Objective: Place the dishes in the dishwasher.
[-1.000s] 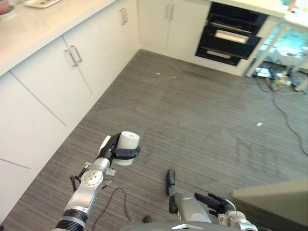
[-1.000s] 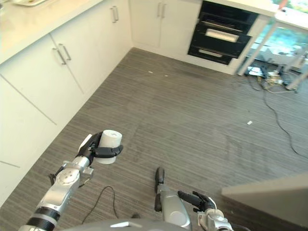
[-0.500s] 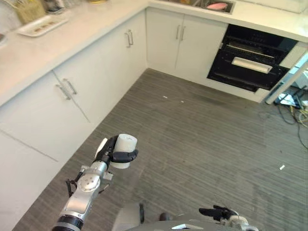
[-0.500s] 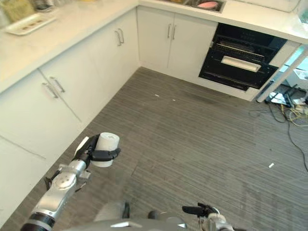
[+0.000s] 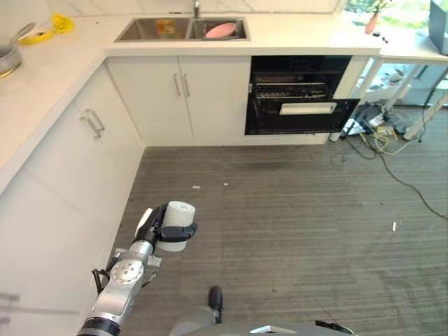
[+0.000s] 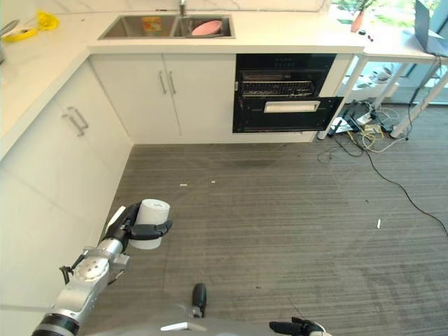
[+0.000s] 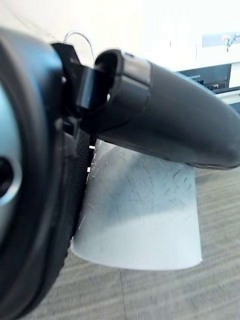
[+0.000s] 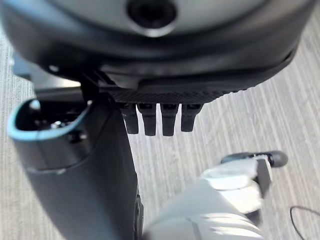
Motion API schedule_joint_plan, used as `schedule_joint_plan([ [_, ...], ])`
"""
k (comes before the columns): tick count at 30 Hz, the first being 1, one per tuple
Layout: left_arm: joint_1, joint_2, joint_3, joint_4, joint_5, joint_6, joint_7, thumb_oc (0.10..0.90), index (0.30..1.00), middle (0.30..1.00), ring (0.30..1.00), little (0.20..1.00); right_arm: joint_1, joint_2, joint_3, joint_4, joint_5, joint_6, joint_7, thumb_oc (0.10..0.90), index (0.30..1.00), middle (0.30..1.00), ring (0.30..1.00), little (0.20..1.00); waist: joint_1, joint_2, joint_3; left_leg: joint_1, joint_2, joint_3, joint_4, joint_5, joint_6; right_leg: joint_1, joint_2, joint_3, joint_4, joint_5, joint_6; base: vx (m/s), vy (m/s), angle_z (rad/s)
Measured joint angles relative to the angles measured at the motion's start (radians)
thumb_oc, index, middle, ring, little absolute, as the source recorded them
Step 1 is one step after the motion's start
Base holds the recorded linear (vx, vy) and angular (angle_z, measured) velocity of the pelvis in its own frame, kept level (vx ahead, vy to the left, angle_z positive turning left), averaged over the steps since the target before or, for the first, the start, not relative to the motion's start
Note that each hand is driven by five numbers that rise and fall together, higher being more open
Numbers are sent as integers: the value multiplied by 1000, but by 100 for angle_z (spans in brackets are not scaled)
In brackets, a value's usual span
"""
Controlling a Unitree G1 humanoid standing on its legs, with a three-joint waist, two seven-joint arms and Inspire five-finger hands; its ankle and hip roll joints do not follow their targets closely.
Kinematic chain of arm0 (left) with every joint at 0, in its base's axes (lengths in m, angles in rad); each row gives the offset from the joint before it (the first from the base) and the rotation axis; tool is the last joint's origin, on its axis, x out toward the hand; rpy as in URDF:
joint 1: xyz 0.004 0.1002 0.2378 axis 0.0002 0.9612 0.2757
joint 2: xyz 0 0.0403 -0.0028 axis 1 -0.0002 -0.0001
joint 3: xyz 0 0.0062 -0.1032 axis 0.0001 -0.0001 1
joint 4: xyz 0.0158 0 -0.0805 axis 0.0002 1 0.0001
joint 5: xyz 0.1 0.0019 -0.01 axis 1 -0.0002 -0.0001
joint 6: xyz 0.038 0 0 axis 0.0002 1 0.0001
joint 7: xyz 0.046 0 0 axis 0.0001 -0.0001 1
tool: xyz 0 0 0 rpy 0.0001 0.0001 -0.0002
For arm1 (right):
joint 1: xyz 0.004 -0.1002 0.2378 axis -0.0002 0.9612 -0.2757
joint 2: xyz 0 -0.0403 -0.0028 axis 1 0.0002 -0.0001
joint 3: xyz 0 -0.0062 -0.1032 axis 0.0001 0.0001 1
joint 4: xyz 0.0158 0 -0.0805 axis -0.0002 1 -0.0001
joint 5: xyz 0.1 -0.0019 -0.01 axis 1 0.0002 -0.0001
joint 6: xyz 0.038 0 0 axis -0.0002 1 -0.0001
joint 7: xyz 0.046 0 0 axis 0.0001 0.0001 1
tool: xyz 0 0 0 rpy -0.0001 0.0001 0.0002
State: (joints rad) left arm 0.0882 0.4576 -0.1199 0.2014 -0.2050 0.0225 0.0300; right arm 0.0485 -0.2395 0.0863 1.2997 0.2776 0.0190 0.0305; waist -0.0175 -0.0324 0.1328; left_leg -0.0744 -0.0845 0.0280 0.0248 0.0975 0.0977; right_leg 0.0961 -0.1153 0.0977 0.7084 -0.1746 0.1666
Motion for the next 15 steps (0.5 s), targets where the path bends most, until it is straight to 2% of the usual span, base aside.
schedule_joint_plan([
  [1, -16, 7, 11, -5, 0, 0, 1, 400, 300, 300, 300, 300, -19, 3, -10, -2, 0, -2, 0, 800, 900, 900, 900, 900, -2, -9, 16, 21, -8, 11, 5, -26, 33, -76, -9, 5, 93, 14, 21, 297, 306, -20],
  [2, -22, 7, 20, -5, 1, 2, 3, 400, 300, 300, 300, 300, -41, -1, -22, -6, -1, -7, -1, 800, 900, 900, 900, 900, -8, 4, 36, 49, -11, 21, 9, -60, 57, -150, -14, -5, 164, 13, 20, 350, 273, -40],
  [3, -19, -4, 27, -4, 1, 3, 3, 400, 300, 300, 300, 300, -58, -11, -26, -17, -2, -18, -2, 800, 900, 900, 900, 900, -9, 20, 53, 88, -6, 30, 9, -88, 72, -214, -20, -44, 213, 6, 5, 349, 208, -42],
  [4, -10, -12, 27, -5, 2, 3, 1, 400, 300, 300, 300, 300, -58, -19, -30, -32, 0, -23, -8, 800, 900, 900, 900, 900, -11, 33, 60, 135, 0, 34, -14, -99, 65, -257, -12, -86, 208, -20, -26, 367, 139, -31],
  [5, 2, -15, 27, -12, 2, 3, -2, 400, 300, 300, 300, 300, -56, -31, -26, -47, -1, -24, -9, 800, 900, 900, 900, 900, -16, 49, 63, 171, 3, 40, -47, -103, 57, -298, 0, -116, 163, -34, -44, 328, 101, -21],
  [7, 4, -13, 30, -22, 3, 2, -11, 400, 300, 300, 300, 300, -63, -37, 8, -68, -6, -21, -9, 800, 900, 900, 900, 900, -21, 55, 71, 214, 9, 36, -86, -120, 24, -384, 65, -153, -92, -33, -60, 326, 63, -3],
  [8, 2, -13, 32, -22, 3, 1, -12, 400, 300, 300, 300, 300, -62, -34, 17, -71, -12, -20, -7, 800, 900, 900, 900, 900, -26, 42, 72, 224, 6, 34, -97, -127, 22, -418, 83, -181, -211, -14, -64, 304, 53, 11],
  [9, 5, -11, 32, -20, 6, 3, -13, 400, 300, 300, 300, 300, -64, -25, 17, -68, -16, -11, 0, 800, 900, 900, 900, 900, -26, 29, 79, 248, -5, 44, -115, -132, 3, -446, 77, -264, -357, 20, -70, 300, 50, 9],
  [11, 24, -12, 32, -19, 21, 7, -17, 400, 300, 300, 300, 300, -53, -10, 13, -64, -36, 1, -1, 800, 900, 900, 900, 900, -24, 11, 81, 280, -24, 45, -115, -169, 5, -464, 61, -411, -532, 80, -71, 202, 20, -2],
  [12, 42, -13, 32, -19, 22, 10, -19, 400, 300, 300, 300, 300, -49, -4, 13, -54, -42, 3, -3, 800, 900, 900, 900, 900, -24, 7, 80, 318, -28, 45, -113, -195, 0, -465, 59, -462, -559, 114, -76, 339, -5, 3],
  [13, 55, -14, 28, -19, 22, 10, -21, 400, 300, 300, 300, 300, -45, -1, 13, -37, -42, 4, -2, 800, 900, 900, 900, 900, -34, 5, 77, 350, -28, 40, -113, -214, -18, -451, 57, -476, -552, 133, -88, 323, -6, 24],
  [14, 58, -22, 21, -18, 25, 11, -26, 400, 300, 300, 300, 300, -31, 0, 13, -34, -42, 2, -1, 800, 900, 900, 900, 900, -35, 11, 74, 384, -17, 35, -112, -240, -44, -419, 59, -490, -533, 150, -131, 477, -16, 32],
  [15, 65, -43, 15, -18, 31, 11, -28, 400, 300, 300, 300, 300, -16, -4, 12, -13, -41, 2, -2, 800, 900, 900, 900, 900, -30, 33, 61, 418, 4, 25, -103, -276, -56, -408, 69, -505, -506, 185, -182, 364, -34, 29],
])
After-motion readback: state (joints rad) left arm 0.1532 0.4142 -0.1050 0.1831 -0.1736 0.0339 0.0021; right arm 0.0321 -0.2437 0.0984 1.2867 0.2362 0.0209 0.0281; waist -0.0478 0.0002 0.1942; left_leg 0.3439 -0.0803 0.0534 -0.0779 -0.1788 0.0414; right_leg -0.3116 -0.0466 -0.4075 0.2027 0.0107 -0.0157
